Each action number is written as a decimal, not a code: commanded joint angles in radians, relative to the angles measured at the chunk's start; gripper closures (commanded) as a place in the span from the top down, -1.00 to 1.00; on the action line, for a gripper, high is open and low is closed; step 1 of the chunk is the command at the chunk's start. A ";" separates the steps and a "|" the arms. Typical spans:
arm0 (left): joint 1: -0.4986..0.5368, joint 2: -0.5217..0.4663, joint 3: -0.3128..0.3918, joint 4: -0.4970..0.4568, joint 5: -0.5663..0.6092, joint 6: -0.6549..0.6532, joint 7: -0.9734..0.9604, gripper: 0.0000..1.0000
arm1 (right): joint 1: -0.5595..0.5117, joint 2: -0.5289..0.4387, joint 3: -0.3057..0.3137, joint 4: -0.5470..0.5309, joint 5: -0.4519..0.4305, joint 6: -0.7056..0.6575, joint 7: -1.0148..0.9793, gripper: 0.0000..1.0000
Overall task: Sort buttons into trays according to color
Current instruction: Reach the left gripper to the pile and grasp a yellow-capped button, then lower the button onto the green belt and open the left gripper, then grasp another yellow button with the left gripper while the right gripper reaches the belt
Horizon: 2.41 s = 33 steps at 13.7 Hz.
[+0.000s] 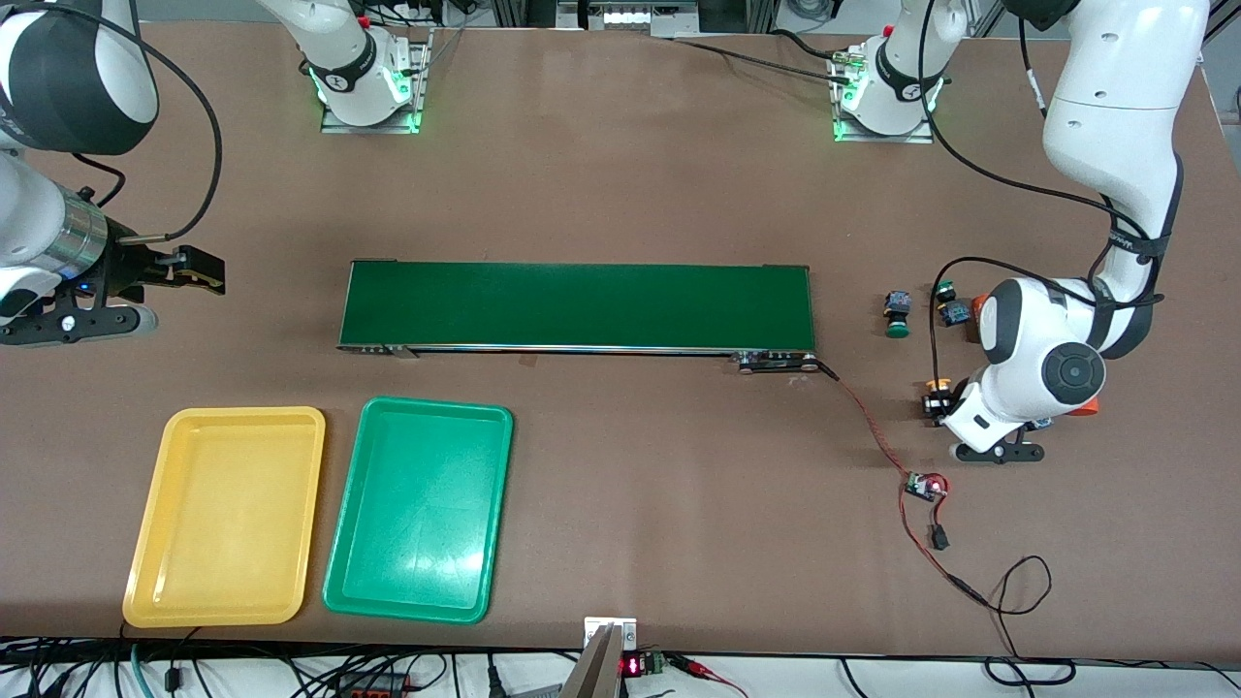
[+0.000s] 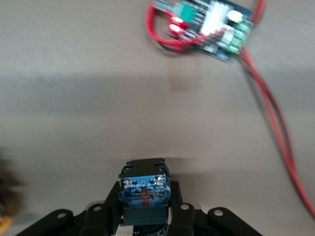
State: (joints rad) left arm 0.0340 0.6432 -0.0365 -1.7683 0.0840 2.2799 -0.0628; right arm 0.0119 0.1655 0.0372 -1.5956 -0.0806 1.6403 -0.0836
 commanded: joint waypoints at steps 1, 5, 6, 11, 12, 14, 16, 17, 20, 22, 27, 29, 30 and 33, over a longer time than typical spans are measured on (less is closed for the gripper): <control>0.006 -0.130 -0.086 -0.003 0.026 -0.167 -0.031 -0.74 | 0.000 -0.004 0.001 -0.004 -0.015 -0.004 0.005 1.00; 0.007 -0.214 -0.308 -0.008 0.025 -0.339 -0.164 -0.71 | 0.002 -0.004 0.001 -0.004 -0.015 -0.005 0.005 1.00; 0.000 -0.209 -0.359 -0.013 0.023 -0.339 -0.214 -0.70 | 0.003 -0.004 0.001 -0.004 -0.015 -0.005 0.005 1.00; -0.101 -0.137 -0.434 -0.023 0.025 -0.246 -0.386 -0.66 | 0.000 -0.004 0.001 -0.010 -0.016 -0.002 0.007 1.00; -0.117 -0.117 -0.434 -0.026 0.031 -0.209 -0.429 -0.64 | -0.001 -0.003 0.000 -0.010 -0.016 0.000 0.007 1.00; -0.144 -0.091 -0.434 -0.025 0.036 -0.188 -0.463 -0.06 | -0.003 0.000 0.000 -0.009 -0.016 0.000 0.007 1.00; -0.143 -0.100 -0.436 -0.023 0.036 -0.197 -0.465 1.00 | -0.003 0.000 0.000 -0.010 -0.016 0.000 0.007 1.00; -0.135 -0.108 -0.437 -0.013 0.036 -0.214 -0.465 1.00 | -0.003 0.000 0.000 -0.010 -0.016 0.000 0.007 1.00; -0.077 -0.134 -0.436 0.110 0.036 -0.356 -0.454 1.00 | 0.008 -0.007 0.003 -0.032 -0.004 0.013 0.048 1.00; -0.011 -0.122 -0.424 0.206 0.040 -0.448 -0.421 1.00 | 0.090 -0.009 0.010 -0.035 0.002 0.032 0.170 1.00; 0.118 -0.034 -0.327 0.231 0.255 -0.432 -0.400 1.00 | 0.235 -0.001 0.012 -0.107 0.064 0.169 0.378 1.00; 0.209 0.031 -0.319 0.291 0.272 -0.416 -0.400 1.00 | 0.272 -0.003 0.013 -0.179 0.077 0.263 0.393 1.00; 0.258 0.061 -0.321 0.312 0.267 -0.413 -0.400 1.00 | 0.290 -0.003 0.012 -0.216 0.078 0.304 0.412 1.00; 0.338 0.114 -0.307 0.331 0.293 -0.257 -0.280 1.00 | 0.322 -0.015 0.017 -0.306 0.078 0.387 0.441 1.00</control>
State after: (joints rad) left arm 0.3360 0.7086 -0.3381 -1.4872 0.3399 1.9585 -0.4168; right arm 0.3095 0.1822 0.0575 -1.8345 -0.0156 1.9774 0.3350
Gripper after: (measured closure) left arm 0.000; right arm 0.000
